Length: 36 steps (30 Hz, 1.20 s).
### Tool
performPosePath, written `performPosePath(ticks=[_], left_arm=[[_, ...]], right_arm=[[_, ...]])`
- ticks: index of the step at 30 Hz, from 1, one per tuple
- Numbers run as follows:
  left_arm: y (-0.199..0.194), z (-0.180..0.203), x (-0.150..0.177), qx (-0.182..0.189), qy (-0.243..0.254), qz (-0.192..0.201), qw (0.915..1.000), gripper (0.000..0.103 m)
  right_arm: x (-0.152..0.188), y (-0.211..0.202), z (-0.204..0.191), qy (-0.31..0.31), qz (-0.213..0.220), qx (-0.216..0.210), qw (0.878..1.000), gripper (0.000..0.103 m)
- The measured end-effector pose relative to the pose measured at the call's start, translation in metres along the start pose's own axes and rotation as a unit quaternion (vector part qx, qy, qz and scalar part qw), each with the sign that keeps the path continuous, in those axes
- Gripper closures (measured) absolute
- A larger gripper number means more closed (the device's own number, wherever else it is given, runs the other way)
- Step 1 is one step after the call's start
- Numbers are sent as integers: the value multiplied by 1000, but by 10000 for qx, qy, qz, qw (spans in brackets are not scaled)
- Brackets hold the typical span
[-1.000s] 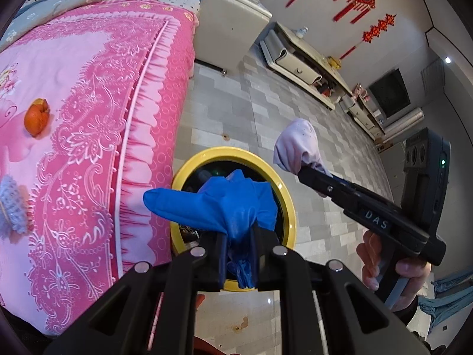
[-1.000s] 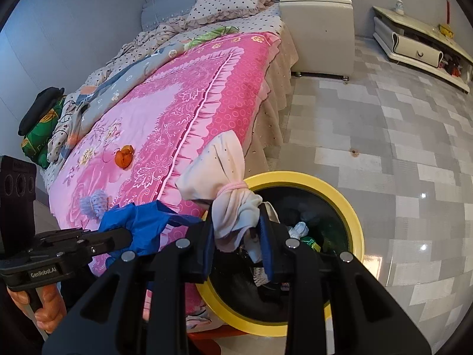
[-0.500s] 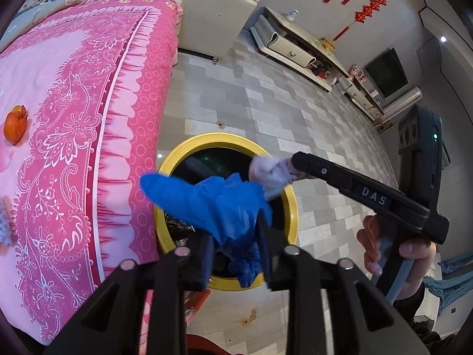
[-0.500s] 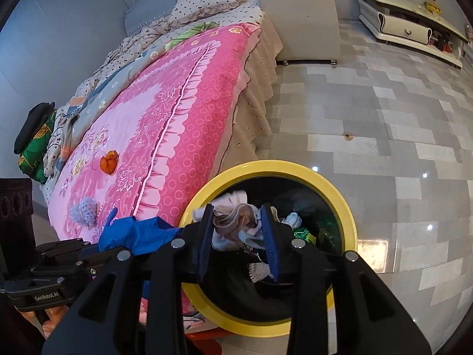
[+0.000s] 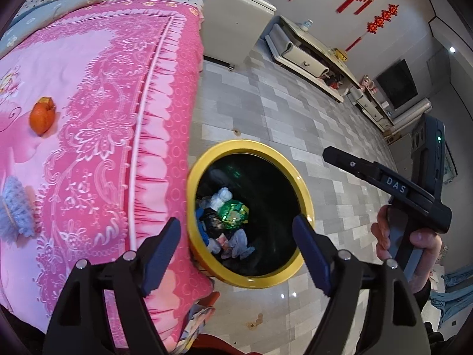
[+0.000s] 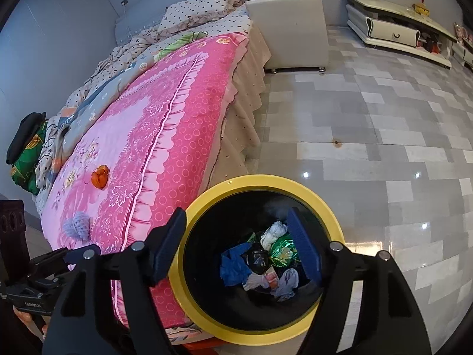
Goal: Collect trash
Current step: 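Move both tools back toward the orange peel and lilac item on the bed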
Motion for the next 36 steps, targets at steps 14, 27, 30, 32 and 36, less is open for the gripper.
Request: performPosePath(ticks=[14,27,30,32,36], left_arm=[[-50,-84,-16,-353,-673,496,9959,24],[-80,-179,-25,-832,-1340,816,9841,23],[-78,-195,-26,-877,-1456,799,9822,23],[-76,-201,-27,-910,-1470,798,9817,23],[-78,-207,-30,-967,-1436,871,9810,22]], right_arm=[[-34,26,-110,-960,-46,-634,9934,31],[-62,93,-233,-1722,-658,-1239,9750,30],[-66,111,-261,-1929,-813,-1318,9689,30],[-70,123,-279,-2052,-923,-1376,9646,30],[-72,147,-310,-2306,-1115,-1379,9567,30]])
Point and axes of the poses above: each gripper's, at about its wrist camera, not at the fingertips, and y roughly the way its jaws point, z to its right, x to its underside, the point moved 9 cm from there along y, roughly the way its jaws point, and after that the axes turned 8 degrees about -y, right-handed, at the moved point
